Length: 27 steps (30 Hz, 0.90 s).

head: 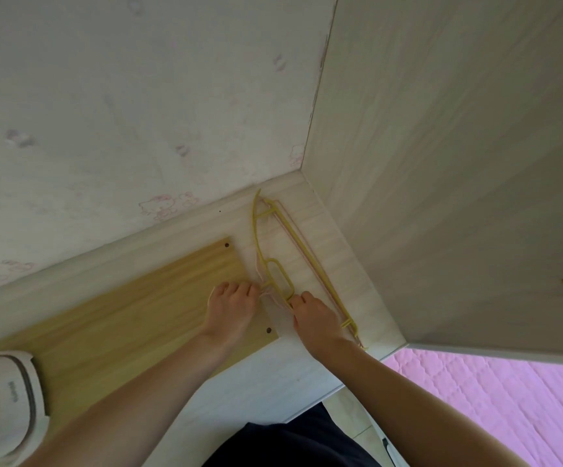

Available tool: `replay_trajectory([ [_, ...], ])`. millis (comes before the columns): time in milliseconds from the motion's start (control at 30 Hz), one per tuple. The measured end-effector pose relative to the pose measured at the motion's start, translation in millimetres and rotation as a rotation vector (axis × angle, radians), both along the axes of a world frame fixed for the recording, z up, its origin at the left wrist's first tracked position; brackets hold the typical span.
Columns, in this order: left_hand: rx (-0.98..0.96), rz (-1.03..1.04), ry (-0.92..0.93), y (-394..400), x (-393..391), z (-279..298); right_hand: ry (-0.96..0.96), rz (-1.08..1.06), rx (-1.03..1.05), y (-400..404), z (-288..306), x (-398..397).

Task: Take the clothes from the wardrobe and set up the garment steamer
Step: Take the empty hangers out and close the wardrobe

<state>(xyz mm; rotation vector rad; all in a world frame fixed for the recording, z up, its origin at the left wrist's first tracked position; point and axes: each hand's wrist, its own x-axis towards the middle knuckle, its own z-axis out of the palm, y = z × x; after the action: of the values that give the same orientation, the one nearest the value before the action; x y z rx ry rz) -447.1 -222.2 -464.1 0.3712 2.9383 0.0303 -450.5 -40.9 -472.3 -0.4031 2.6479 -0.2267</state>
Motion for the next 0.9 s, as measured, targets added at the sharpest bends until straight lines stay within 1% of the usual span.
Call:
replay_trajectory([
  [133,0.007,0.013,-0.008,1.8,-5.0,-8.8,0.033,-0.004,0.034,-0.5,2.6,0.1],
  [267,0.012,0.069,-0.053,5.2,2.4,-6.1,0.041,-0.019,0.055,-0.5,4.9,7.9],
  [333,0.006,0.105,-0.101,8.1,5.2,-6.4,0.077,-0.045,0.068,-0.5,6.3,13.0],
  [667,-0.089,0.145,-0.128,13.8,10.3,5.8,0.03,-0.042,0.153,-1.8,13.9,26.0],
  [700,-0.078,0.146,-0.12,13.0,12.8,5.3,0.025,-0.044,0.158,-1.4,16.0,26.7],
  [767,-0.068,0.138,-0.037,10.5,18.8,4.7,0.011,-0.05,0.155,-0.3,20.5,27.9],
  [833,-0.1,0.119,0.021,7.1,23.5,3.4,-0.004,-0.065,0.16,1.1,26.2,29.8],
  [900,-0.058,0.106,0.084,4.6,33.3,3.8,0.01,-0.074,0.164,2.1,33.5,33.9],
])
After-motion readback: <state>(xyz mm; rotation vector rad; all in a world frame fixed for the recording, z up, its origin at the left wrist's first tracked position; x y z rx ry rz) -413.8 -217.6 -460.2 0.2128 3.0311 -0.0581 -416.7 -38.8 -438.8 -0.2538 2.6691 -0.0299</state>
